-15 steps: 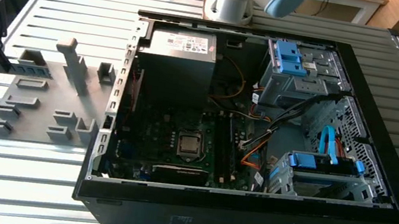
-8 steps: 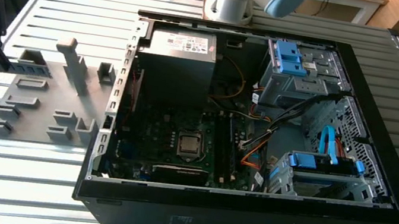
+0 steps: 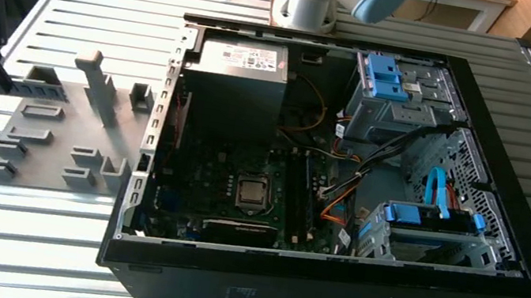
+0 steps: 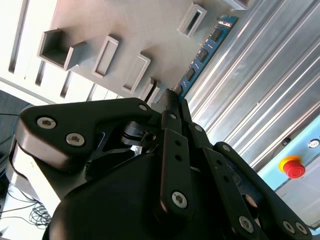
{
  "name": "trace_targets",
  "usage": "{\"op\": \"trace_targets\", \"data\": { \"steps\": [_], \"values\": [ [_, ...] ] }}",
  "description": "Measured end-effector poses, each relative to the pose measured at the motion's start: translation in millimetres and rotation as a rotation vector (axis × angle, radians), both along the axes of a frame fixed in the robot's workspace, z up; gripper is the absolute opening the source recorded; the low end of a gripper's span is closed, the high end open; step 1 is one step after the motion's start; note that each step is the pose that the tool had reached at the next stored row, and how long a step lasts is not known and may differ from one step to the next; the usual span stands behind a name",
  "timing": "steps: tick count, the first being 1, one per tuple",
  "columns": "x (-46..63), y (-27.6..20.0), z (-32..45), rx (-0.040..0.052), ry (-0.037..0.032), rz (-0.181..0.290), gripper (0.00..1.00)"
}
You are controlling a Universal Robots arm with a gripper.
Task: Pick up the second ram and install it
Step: 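Pick up the second ram and move it above second insertion slot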
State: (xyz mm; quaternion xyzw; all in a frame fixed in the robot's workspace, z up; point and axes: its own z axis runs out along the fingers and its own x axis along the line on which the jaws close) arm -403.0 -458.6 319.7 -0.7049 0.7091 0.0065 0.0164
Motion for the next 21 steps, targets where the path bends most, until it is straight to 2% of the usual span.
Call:
{"op": "trace_targets", "data": {
  "steps": [9, 21],
  "values": [
    [0.0, 0.0, 4.3, 0.0001, -0.0001, 0.000, 0.14],
    [0.0, 0.0, 14.4, 0.0001, -0.0001, 0.000, 0.14]
  ]
}}
